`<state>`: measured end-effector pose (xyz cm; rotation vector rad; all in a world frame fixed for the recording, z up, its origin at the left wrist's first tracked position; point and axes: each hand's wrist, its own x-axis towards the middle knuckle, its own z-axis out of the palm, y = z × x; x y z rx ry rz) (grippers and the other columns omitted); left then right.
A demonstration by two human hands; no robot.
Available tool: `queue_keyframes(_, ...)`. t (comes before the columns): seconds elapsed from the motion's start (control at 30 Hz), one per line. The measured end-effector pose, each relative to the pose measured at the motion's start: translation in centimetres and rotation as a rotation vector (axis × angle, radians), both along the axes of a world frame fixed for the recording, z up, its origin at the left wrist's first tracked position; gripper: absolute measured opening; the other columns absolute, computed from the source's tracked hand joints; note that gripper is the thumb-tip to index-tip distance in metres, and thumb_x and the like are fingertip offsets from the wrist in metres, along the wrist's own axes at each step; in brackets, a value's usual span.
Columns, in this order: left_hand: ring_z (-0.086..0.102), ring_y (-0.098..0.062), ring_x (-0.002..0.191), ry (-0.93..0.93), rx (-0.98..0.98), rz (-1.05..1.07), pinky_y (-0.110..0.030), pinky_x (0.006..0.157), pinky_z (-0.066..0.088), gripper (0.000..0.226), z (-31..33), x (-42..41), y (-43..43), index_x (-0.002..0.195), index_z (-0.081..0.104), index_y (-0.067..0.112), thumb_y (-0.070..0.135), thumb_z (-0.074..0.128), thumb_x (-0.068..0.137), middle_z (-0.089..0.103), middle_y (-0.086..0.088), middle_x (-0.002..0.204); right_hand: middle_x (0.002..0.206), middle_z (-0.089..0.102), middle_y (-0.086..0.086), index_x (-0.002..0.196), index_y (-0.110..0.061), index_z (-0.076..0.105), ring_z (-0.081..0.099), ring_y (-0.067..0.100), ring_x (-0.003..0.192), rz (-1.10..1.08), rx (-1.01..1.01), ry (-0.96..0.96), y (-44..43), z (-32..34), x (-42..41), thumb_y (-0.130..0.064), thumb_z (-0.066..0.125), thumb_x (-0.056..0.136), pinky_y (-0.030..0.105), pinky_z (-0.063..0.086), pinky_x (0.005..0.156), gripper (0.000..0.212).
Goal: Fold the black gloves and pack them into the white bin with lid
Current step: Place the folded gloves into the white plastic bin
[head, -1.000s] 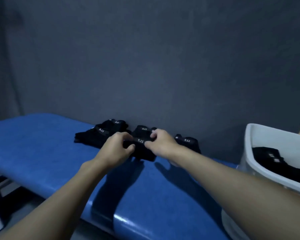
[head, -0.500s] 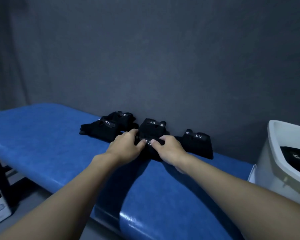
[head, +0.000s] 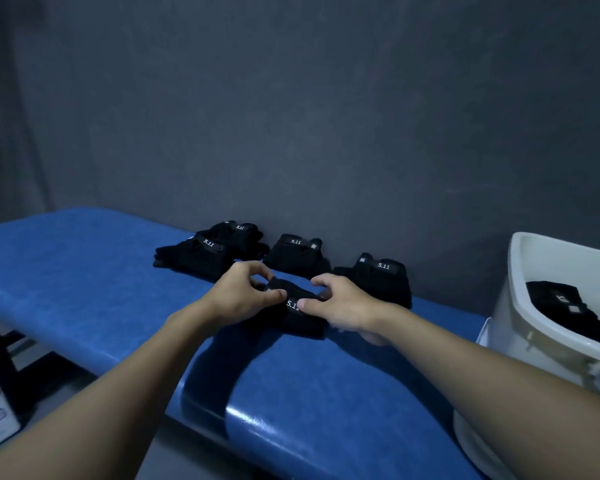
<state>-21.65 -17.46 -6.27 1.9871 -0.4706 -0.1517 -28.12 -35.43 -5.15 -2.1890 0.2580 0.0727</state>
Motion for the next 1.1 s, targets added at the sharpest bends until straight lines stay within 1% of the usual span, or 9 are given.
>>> queue_keyframes(0.17, 0.06, -0.006, 0.052, -0.033, -0.048, -0.055, -0.021, 0.054, 0.052, 0.018, 0.6, -1.0, 0.1, 0.092, 0.065, 0.011, 0.008, 0.079, 0.081, 0.068, -0.007, 0.085, 0.099, 0.055, -0.003, 0.128, -0.023, 0.049, 0.055, 0.008, 0.088, 0.036, 0.037, 0.018, -0.2, 0.8, -1.4, -0.032, 0.072, 0.087, 0.023, 0.045, 0.072, 0.048)
queue_keyframes(0.3, 0.063, -0.015, 0.063, -0.059, -0.026, -0.099, -0.027, 0.059, 0.055, 0.024, 1.5, -1.7, 0.0, 0.097, 0.068, 0.012, 0.01, 0.083, 0.078, 0.069, -0.007, 0.093, 0.097, 0.053, -0.001, 0.124, -0.021, 0.051, 0.056, 0.009, 0.085, 0.017, 0.111, -0.035, -0.5, 1.0, -2.2, -0.019, 0.077, 0.082, 0.027, 0.047, 0.083, 0.049)
queue_keyframes(0.37, 0.06, -0.016, 0.068, -0.1, -0.033, -0.121, -0.025, 0.058, 0.053, 0.025, 2.6, -2.2, 0.0, 0.097, 0.069, 0.01, 0.008, 0.083, 0.077, 0.066, -0.004, 0.089, 0.102, 0.057, 0.004, 0.127, -0.019, 0.052, 0.06, 0.016, 0.096, 0.007, 0.154, -0.082, -0.4, 1.4, -2.6, -0.014, 0.078, 0.079, 0.03, 0.05, 0.09, 0.055)
queue_keyframes(0.53, 0.061, -0.009, 0.069, -0.191, -0.034, -0.217, -0.02, 0.057, 0.051, 0.026, 7.6, -3.7, 0.3, 0.1, 0.069, 0.009, 0.001, 0.081, 0.077, 0.066, -0.004, 0.084, 0.107, 0.069, 0.008, 0.131, -0.016, 0.053, 0.067, 0.02, 0.1, 0.042, 0.186, -0.16, 0.1, 5.1, -4.4, -0.013, 0.078, 0.075, 0.032, 0.054, 0.092, 0.062)
queue_keyframes(0.6, 0.069, -0.018, 0.073, -0.258, -0.024, -0.258, -0.028, 0.062, 0.057, 0.026, 9.8, -4.6, 0.3, 0.1, 0.069, 0.011, 0.002, 0.081, 0.078, 0.071, -0.008, 0.09, 0.112, 0.069, 0.013, 0.128, -0.018, 0.055, 0.067, 0.026, 0.104, 0.049, 0.18, -0.198, 0.2, 7.3, -5.8, -0.016, 0.078, 0.068, 0.04, 0.053, 0.097, 0.064)
queue_keyframes(0.67, 0.073, -0.024, 0.085, -0.336, -0.02, -0.283, -0.037, 0.072, 0.059, 0.027, 11.8, -6.0, 0.1, 0.101, 0.07, 0.014, 0.005, 0.081, 0.078, 0.074, -0.01, 0.096, 0.113, 0.068, 0.014, 0.124, -0.022, 0.054, 0.068, 0.029, 0.103, 0.053, 0.175, -0.237, 0.1, 9.3, -7.5, -0.017, 0.077, 0.066, 0.043, 0.053, 0.095, 0.062)
queue_keyframes(0.8, 0.072, -0.007, 0.079, -0.459, -0.051, -0.338, -0.02, 0.067, 0.057, 0.024, 15.0, -8.5, -1.6, 0.099, 0.069, 0.018, 0.006, 0.079, 0.08, 0.075, -0.007, 0.094, 0.108, 0.066, 0.01, 0.126, -0.026, 0.052, 0.071, 0.026, 0.094, 0.009, 0.158, -0.346, -1.3, 12.4, -11.2, -0.011, 0.077, 0.076, 0.04, 0.058, 0.084, 0.058)
queue_keyframes(0.93, 0.066, -0.002, 0.102, -0.577, -0.067, -0.326, -0.013, 0.082, 0.052, 0.03, 17.5, -9.6, -4.6, 0.105, 0.067, 0.026, 0.022, 0.082, 0.079, 0.07, 0.008, 0.108, 0.104, 0.07, 0.012, 0.125, -0.017, 0.054, 0.071, 0.02, 0.083, -0.127, 0.235, -0.497, -3.6, 14.1, -14.5, -0.005, 0.074, 0.082, 0.032, 0.059, 0.074, 0.048)
queue_keyframes(1.1, 0.07, -0.009, 0.1, -0.443, -0.163, -0.384, -0.033, 0.088, 0.058, 0.057, 18.6, -10.6, -10.3, 0.126, 0.055, 0.032, 0.038, 0.083, 0.076, 0.061, 0.004, 0.125, 0.111, 0.065, 0.013, 0.132, -0.022, 0.048, 0.069, 0.024, 0.098, -0.348, 0.237, -0.639, -8.4, 14.5, -18.4, -0.012, 0.074, 0.084, 0.045, 0.053, 0.095, 0.055)
